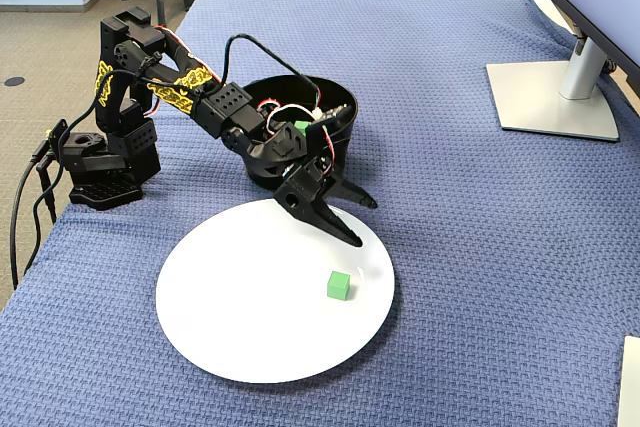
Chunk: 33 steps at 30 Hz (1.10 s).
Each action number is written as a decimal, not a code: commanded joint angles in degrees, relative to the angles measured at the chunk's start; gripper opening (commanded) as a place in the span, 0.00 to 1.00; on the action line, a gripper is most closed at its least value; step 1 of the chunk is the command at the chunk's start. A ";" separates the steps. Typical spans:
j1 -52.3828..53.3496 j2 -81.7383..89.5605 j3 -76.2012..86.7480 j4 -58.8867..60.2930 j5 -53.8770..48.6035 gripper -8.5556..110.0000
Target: Pick up the green cubes from the white plate and place them in the black recipient
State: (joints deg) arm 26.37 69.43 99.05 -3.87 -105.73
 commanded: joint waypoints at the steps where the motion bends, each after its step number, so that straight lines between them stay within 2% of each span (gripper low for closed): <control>1: 1.58 0.18 0.79 -3.08 -1.05 0.41; 33: 6.68 -7.12 -3.43 -1.85 -1.41 0.38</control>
State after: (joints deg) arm 32.96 61.61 100.37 -6.68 -107.58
